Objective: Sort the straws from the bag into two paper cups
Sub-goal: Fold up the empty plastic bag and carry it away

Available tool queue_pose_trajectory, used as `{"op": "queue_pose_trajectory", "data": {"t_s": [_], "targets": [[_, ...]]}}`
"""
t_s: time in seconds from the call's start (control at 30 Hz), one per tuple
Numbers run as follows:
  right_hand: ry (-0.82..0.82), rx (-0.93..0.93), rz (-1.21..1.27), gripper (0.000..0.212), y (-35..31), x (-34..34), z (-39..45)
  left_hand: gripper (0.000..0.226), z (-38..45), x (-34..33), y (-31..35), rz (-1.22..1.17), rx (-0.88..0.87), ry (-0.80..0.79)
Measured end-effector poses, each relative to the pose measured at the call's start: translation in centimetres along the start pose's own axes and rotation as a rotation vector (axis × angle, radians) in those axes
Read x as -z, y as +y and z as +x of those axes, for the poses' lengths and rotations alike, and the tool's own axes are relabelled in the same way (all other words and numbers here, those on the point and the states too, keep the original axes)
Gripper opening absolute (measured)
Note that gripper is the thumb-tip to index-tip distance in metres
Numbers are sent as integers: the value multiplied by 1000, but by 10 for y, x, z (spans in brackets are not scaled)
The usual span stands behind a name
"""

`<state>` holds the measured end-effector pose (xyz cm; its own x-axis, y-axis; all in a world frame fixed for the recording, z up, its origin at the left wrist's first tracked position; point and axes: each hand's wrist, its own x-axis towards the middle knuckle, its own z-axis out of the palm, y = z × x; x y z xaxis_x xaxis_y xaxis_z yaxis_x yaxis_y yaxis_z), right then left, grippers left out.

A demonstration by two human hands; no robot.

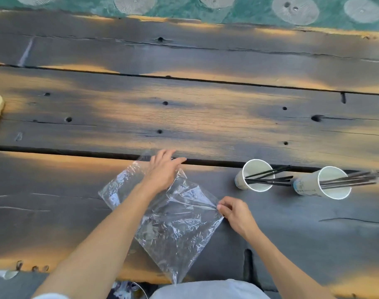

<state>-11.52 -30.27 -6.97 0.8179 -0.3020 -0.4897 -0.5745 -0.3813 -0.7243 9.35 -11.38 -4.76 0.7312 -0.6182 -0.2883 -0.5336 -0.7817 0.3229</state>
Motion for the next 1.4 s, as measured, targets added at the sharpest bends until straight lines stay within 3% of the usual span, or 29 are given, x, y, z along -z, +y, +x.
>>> {"op": "queue_pose_trajectory", "data": {"t_s": [0.07, 0.2, 0.27, 0.43, 0.67, 0.77, 0.9, 1.03, 1.13, 1.23, 1.4], "targets": [[26, -4, 24, 17, 0, 2, 0, 67, 22, 0, 1, 107, -78, -128], [82, -45, 55, 24, 2, 7, 2, 36, 43, 8, -7, 230, -79, -300], [94, -94, 104, 24, 6, 9, 3, 25, 46, 11, -13, 212, -79, -273], [170, -223, 267, 23, 22, 12, 2, 28, 50, 18, -31, 134, -84, -167], [212, -319, 409, 21, 35, 14, 3, 24, 63, 30, -58, 181, -41, -254], [224, -363, 481, 22, 37, 14, 4, 16, 71, 39, -63, 225, 11, -124], [296, -444, 644, 16, 32, 8, 5, 7, 68, 38, -55, 149, 98, 243], [344, -528, 737, 14, 23, -4, 4, 27, 46, 18, -33, -36, 195, 354], [377, -569, 752, 16, 18, -17, 0, 33, 11, -13, -13, -183, 316, 323], [367, -567, 740, 17, 14, -28, -5, 42, -36, -52, 9, -147, 350, 259], [271, -501, 293, 22, 24, -31, -15, 67, -87, -99, 5, 28, 397, 43]]}}
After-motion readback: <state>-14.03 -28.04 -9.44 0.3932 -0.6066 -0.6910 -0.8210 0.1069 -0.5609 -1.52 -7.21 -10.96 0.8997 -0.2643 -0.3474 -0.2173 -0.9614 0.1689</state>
